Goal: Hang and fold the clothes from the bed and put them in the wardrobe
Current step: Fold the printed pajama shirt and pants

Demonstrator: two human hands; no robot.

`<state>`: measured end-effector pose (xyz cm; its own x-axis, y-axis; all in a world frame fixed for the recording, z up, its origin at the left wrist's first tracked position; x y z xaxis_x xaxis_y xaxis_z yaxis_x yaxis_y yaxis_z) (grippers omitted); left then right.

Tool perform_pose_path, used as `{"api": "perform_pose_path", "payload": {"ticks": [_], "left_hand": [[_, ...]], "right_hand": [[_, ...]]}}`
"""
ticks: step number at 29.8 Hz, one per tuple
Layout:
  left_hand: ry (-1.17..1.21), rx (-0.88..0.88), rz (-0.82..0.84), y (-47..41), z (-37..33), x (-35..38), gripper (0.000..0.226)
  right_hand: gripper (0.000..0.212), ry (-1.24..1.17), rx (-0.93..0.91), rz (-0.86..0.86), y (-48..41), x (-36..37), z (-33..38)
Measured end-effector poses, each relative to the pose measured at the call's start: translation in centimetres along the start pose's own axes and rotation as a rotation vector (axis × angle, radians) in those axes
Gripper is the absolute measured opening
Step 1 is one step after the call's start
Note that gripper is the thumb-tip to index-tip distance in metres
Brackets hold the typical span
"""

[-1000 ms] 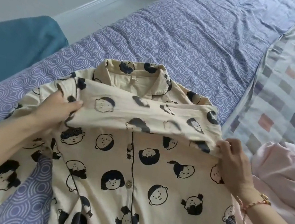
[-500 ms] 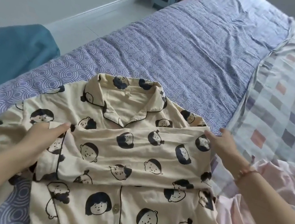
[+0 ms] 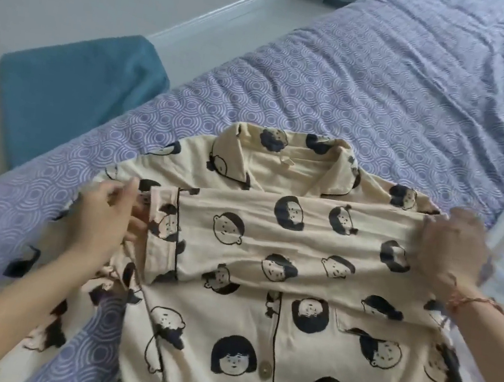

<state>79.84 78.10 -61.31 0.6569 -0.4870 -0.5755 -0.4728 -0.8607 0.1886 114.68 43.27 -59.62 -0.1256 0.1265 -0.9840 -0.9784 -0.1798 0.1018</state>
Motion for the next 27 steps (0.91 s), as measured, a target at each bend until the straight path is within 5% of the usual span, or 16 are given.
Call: {"api": "perform_pose_path", "payload": {"ticks": [3, 6, 10, 14, 17, 19, 22, 23, 25, 27], "left_hand": [[-0.222, 0.053, -0.137, 0.1, 1.3, -6.6, 0.019], [-0.373, -0.118, 0.002, 0.1, 5.0, -9.5, 0.038], [-0.374, -0.345, 0.391, 1.9, 9.8, -10.4, 0.04], [-0.605, -0.532, 0.989, 6.9, 13.3, -9.5, 0.038], [-0.654, -0.696, 1.218, 11.0, 16.9, -10.9, 0.027], [-0.468, -0.776, 1.139, 11.6, 16.9, -13.0, 0.021], [0.022, -0.796, 0.799, 9.5, 15.1, -18.8, 0.017], [0.13, -0.801, 0.726, 8.9, 13.9, -20.3, 0.03], [0.181, -0.781, 0.741, 8.7, 11.3, -22.4, 0.066], [0.246, -0.702, 0.876, 9.3, 6.7, -21.9, 0.068]], "right_hand": [[0.03, -0.047, -0.407, -0.116, 6.2, 0.2, 7.5], [0.027, -0.192, -0.794, 0.112, 16.0, 2.3, 16.5], [0.031, -0.347, -0.994, 0.465, 27.4, 5.2, 25.7], [0.059, -0.305, -1.131, 0.544, 33.1, 7.7, 29.5], [0.078, -0.147, -1.24, 0.542, 35.6, 9.2, 30.0], [0.085, -0.05, -1.226, 0.522, 36.0, 10.0, 29.9], [0.083, 0.017, -1.196, 0.534, 36.1, 9.7, 30.1], [0.086, 0.035, -1.204, 0.558, 36.3, 9.5, 30.3], [0.101, -0.036, -1.237, 0.647, 38.1, 8.5, 30.9], [0.116, -0.218, -1.31, 0.645, 40.8, 5.5, 32.3]]}}
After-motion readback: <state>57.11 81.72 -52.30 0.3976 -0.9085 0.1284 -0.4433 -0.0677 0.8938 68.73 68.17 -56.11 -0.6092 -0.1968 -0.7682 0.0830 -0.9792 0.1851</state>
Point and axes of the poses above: each hand's wrist, its own y-axis away from the middle knuckle, its own x-axis out of the palm, z = x × y, the point moved 8 cm from there along -y, towards the middle knuckle, and after that the axes turned 9 degrees about z, right-handed, at the moved point
